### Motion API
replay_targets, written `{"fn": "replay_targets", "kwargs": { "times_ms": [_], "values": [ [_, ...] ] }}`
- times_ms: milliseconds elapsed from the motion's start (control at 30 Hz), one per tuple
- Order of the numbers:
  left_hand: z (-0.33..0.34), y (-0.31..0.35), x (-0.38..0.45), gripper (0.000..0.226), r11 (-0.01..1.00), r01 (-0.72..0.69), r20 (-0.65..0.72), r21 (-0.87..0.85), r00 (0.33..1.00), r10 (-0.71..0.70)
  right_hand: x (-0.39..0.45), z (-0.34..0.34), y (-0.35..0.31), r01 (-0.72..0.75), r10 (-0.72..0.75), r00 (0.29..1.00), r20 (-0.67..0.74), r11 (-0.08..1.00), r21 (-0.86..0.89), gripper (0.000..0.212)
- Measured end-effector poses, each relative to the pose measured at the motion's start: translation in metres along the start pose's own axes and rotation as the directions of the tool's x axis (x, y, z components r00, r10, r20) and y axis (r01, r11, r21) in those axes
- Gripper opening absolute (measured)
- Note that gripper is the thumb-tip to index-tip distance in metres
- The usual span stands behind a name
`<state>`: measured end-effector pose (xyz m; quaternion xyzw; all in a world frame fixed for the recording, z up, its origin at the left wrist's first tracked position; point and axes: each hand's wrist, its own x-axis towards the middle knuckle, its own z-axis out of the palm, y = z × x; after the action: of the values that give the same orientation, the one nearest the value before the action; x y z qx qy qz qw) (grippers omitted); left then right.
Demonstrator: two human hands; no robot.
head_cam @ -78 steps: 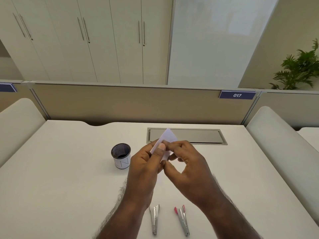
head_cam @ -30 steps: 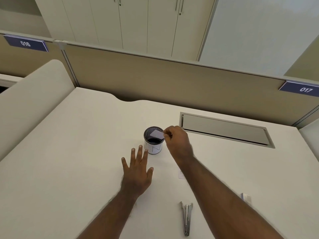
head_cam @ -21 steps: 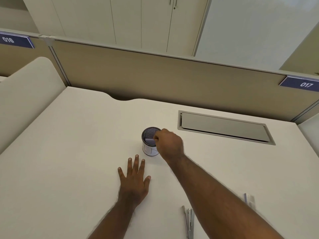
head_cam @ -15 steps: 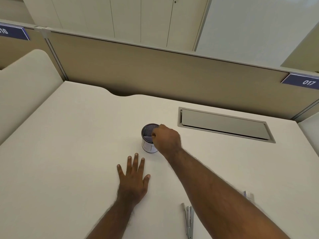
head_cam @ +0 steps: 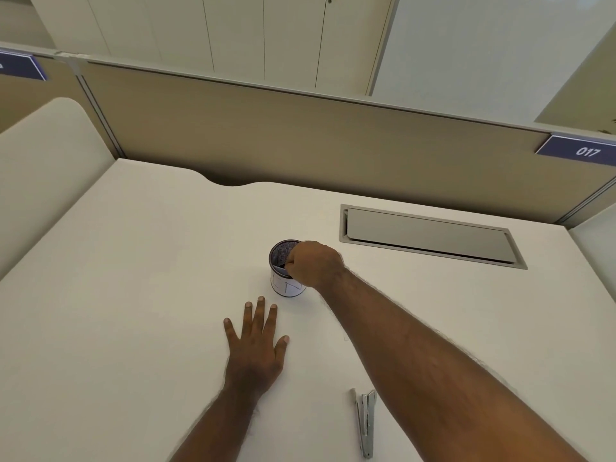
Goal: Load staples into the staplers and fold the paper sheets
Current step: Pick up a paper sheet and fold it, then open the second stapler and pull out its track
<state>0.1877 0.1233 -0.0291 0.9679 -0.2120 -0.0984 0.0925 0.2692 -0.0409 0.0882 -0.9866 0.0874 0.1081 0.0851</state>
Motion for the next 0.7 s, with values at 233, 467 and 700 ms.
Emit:
{"fn": "replay_targets", "kwargs": {
  "times_ms": [233,467,700],
  "values": [
    [-0.004,0.005,-0.004,0.066,1.000,-0.002,-0.025,-0.028,1.000,0.001,-0.015,-0.010,0.010,0.019,0.007,0.986,-0.166,0.988,0.156,0.032],
    [-0.001,0.015,-0.014,0.080,0.999,0.033,0.002,-0.042,0.999,-0.033,-0.066,-0.028,0.043,0.016,0.075,0.956,-0.285,0.953,0.304,0.024],
    [-0.002,0.044,-0.046,0.077,0.995,0.016,-0.005,-0.101,1.000,-0.016,-0.161,-0.014,0.107,-0.059,0.223,0.914,-0.340,0.900,0.432,0.017]
  ]
}}
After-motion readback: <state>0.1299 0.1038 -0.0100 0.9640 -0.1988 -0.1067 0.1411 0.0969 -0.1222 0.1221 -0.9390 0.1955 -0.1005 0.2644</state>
